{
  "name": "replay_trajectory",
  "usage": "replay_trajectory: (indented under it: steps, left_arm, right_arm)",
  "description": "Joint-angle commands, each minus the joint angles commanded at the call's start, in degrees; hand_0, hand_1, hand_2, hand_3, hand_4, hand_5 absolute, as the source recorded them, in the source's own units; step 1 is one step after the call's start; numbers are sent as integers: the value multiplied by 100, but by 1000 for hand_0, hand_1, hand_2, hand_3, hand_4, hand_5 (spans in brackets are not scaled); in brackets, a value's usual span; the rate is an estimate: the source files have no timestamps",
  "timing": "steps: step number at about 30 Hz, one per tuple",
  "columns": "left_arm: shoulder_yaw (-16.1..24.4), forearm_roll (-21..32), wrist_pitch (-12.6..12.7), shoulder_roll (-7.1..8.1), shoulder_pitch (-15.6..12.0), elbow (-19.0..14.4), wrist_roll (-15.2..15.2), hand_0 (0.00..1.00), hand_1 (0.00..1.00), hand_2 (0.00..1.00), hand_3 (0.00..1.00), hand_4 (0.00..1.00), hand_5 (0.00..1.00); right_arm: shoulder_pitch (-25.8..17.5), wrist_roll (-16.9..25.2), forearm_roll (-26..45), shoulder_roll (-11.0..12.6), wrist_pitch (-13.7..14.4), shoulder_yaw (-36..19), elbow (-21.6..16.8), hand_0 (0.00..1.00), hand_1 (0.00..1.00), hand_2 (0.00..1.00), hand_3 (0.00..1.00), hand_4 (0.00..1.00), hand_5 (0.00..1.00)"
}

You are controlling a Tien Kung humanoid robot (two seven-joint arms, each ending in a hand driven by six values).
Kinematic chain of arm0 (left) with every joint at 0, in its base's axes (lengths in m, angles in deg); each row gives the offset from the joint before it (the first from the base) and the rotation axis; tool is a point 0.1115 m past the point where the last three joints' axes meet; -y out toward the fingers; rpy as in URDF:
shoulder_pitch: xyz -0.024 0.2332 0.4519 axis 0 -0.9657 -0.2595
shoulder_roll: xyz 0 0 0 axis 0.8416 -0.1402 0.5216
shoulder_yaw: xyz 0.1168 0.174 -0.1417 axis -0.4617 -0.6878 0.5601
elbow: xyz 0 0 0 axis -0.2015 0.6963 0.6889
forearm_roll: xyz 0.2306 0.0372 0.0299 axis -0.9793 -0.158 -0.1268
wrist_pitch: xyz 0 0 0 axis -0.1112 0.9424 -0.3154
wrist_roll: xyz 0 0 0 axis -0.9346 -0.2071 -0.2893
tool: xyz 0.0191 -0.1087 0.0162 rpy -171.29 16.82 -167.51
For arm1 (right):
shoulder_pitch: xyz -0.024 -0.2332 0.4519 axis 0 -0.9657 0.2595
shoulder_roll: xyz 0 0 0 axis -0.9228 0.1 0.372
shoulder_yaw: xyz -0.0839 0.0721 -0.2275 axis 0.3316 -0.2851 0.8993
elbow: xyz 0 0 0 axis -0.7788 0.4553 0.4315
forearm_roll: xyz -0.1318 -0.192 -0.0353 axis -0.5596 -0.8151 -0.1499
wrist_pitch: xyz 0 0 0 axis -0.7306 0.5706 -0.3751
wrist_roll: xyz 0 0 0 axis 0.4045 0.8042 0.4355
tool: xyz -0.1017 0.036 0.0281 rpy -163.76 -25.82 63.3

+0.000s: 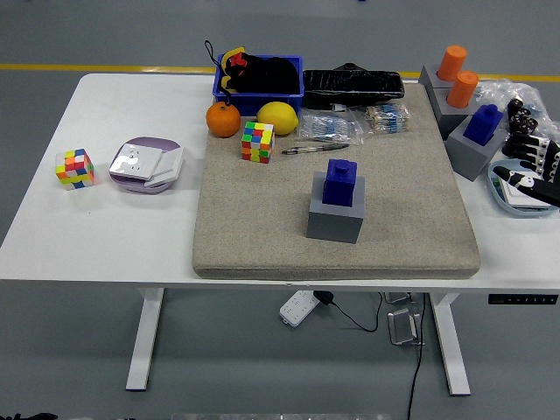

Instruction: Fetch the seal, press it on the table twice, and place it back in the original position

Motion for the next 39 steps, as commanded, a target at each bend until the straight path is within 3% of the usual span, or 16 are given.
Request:
replay_trajectory:
  steps: [17, 39]
  left_arm:
    - [0, 5, -7, -17, -10, 9, -17, 820, 817, 790, 835, 812, 422]
    - [82, 7, -33, 8, -20, 45, 34, 820, 817, 790, 835, 810, 422]
  right_arm:
    - [-184, -76, -189, -16, -3, -421, -237, 869, 778, 754, 753, 991, 287]
    - [-261, -71, -243, -88, 27, -583, -240, 864, 766, 747, 733, 977, 281]
